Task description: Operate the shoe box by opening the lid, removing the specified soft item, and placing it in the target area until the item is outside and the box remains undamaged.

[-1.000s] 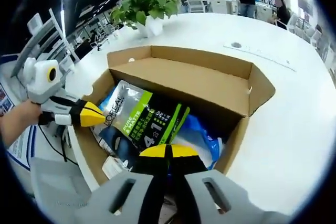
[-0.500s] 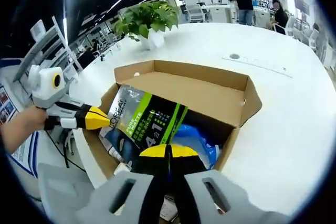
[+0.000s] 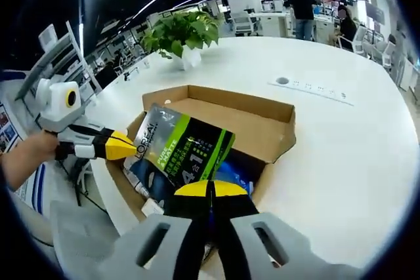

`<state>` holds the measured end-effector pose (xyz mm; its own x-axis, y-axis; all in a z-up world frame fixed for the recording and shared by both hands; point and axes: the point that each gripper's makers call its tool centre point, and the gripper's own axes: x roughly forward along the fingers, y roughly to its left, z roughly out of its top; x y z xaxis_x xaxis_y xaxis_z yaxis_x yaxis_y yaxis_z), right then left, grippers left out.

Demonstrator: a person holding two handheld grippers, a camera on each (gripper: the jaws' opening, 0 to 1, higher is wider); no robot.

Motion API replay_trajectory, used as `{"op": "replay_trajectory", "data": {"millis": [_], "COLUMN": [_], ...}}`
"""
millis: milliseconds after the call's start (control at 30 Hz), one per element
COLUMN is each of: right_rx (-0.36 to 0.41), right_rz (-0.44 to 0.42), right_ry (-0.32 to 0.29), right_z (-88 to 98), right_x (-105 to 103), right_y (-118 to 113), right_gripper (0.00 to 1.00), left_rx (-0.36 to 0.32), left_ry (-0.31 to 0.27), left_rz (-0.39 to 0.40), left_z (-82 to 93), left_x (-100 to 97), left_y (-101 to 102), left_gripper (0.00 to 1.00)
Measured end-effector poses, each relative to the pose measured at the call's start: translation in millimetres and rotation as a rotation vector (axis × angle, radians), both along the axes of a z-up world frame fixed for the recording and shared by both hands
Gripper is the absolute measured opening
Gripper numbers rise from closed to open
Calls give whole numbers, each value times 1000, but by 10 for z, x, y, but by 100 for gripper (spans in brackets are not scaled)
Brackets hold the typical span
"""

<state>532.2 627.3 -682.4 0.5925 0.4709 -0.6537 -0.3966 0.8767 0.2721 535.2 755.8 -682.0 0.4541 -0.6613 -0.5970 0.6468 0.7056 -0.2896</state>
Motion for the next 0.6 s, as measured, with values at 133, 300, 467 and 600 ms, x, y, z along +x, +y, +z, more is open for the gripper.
{"op": "replay_trajectory", "data": {"millis": [133, 300, 467, 600], "right_rx": [-8, -7, -14, -29], "right_rz": [-7, -20, -33, -42], "right_ry": [-5, -3, 1, 9], "right_z": [41, 96, 140, 133], "right_x": [-37, -71, -92, -112], "right_y": [-102, -250, -389, -504], "right_gripper": [0, 0, 0, 0], "left_rx": [1, -3, -11, -10], "left_ry": [-13, -18, -15, -14], "left_rz": [-23, -42, -53, -68], "left_z": [41, 74, 78, 75], "left_x": [-3, -21, -45, -71], "left_y": [-106, -246, -395, -506], "left_gripper": [0, 0, 0, 0]}}
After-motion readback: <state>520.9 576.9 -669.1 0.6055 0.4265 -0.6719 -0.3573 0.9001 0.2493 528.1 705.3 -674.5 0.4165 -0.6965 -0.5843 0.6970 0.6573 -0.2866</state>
